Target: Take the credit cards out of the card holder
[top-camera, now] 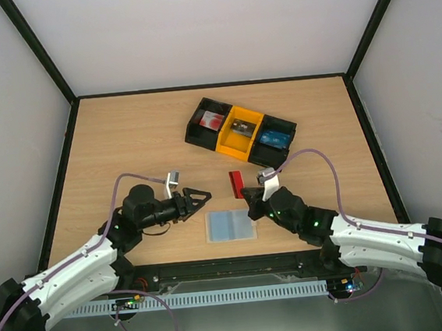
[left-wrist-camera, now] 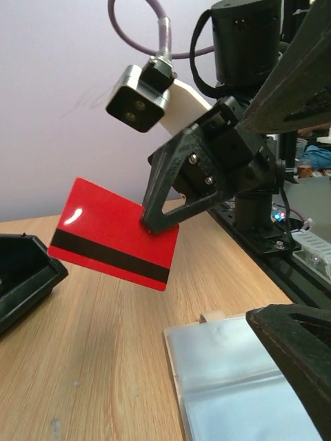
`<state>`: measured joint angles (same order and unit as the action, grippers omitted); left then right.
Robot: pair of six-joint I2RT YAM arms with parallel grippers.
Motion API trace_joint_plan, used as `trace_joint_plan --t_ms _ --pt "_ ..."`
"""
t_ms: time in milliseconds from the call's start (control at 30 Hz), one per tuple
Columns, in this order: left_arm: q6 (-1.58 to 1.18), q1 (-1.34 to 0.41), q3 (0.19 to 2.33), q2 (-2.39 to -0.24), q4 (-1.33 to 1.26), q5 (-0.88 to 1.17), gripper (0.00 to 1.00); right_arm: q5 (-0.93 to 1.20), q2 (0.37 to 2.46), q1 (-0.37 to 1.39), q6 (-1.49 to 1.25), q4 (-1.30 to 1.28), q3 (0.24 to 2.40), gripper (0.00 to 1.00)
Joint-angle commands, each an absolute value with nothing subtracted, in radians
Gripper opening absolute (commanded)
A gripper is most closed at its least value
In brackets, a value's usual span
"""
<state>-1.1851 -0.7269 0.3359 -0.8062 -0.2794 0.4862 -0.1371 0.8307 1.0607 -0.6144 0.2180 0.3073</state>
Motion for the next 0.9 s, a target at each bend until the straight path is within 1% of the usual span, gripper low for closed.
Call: trace_joint_plan --t_ms 0,67,133,300,567,867 --pt "-1.259 -0.715 0.367 -0.761 -0.205 0.435 0.68 -0.196 0.872 1.072 -0.400 0.264 0.332 0.02" --pt "-1.293 -0.711 0.364 -0.739 -0.191 0.423 0.68 -0.197 0.881 1.087 -0.307 0.297 0.329 0.02" --pt "-1.347 -0.709 0.357 -0.724 -0.191 0.406 0.66 -0.215 0.890 1.112 -0.221 0.324 0.328 0.02" --pt "-1.435 -0.709 0.350 -0.709 -0.208 0.392 0.59 -0.376 0.961 1.230 -0.015 0.344 0.360 0.02" --pt "-1.475 -0.709 0.362 -0.742 -0.229 0.414 0.54 -0.543 1.109 1.370 0.156 0.388 0.436 0.02" --pt "-1.476 -0.709 0.356 -0.758 -0.229 0.426 0.48 -0.657 1.211 1.475 0.227 0.400 0.493 0.02"
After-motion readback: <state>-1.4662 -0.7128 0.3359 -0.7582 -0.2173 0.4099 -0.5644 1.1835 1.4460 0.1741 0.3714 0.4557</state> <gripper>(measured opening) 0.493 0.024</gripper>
